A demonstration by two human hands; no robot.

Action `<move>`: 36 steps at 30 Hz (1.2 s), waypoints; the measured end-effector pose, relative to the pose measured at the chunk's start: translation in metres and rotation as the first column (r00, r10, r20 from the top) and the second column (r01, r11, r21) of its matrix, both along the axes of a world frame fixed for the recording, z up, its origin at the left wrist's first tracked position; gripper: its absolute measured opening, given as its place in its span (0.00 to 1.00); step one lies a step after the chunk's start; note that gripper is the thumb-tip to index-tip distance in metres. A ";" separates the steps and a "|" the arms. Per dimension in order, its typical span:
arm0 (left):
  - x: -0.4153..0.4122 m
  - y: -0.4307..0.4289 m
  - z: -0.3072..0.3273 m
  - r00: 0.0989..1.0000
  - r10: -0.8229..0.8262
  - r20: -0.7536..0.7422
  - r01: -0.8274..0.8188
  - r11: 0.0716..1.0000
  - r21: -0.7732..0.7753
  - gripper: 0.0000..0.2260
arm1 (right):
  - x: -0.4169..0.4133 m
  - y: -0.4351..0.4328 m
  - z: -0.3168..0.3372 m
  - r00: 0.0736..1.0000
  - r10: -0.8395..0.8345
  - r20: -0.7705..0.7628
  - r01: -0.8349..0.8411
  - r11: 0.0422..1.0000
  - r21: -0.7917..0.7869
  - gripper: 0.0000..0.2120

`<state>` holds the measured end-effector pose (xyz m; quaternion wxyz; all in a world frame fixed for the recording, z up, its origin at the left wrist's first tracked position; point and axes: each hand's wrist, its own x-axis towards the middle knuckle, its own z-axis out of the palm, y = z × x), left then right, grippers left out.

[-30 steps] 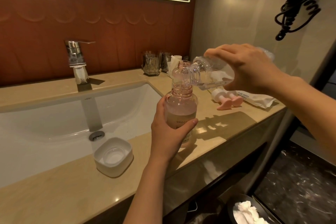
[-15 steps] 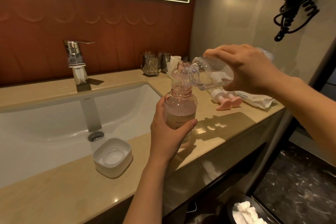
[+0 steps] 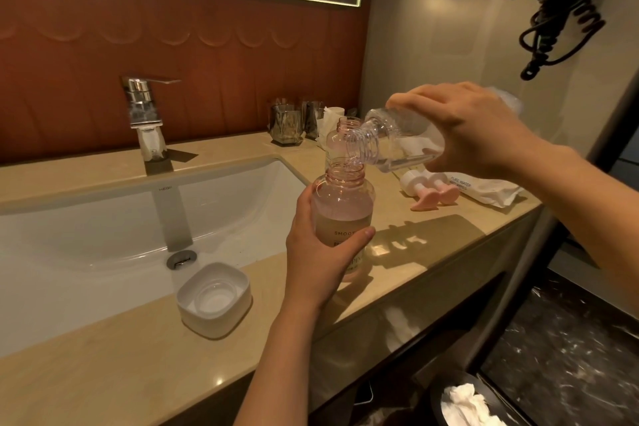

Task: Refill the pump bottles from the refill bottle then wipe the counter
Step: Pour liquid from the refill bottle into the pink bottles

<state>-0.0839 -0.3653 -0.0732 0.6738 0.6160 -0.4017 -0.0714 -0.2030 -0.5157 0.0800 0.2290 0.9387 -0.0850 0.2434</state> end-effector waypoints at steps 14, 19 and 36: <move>0.001 -0.001 -0.001 1.000 0.007 0.010 -0.007 1.000 0.009 0.38 | 0.000 0.000 0.001 1.000 0.000 -0.004 0.000 1.000 -0.013 0.44; 0.001 0.000 -0.001 1.000 0.005 0.015 -0.006 1.000 0.008 0.38 | 0.000 -0.001 0.002 1.000 0.006 -0.005 -0.006 1.000 -0.018 0.44; 0.000 0.001 0.001 1.000 -0.003 0.004 0.003 1.000 0.013 0.38 | 0.001 0.000 0.003 1.000 -0.005 -0.013 0.005 1.000 -0.017 0.44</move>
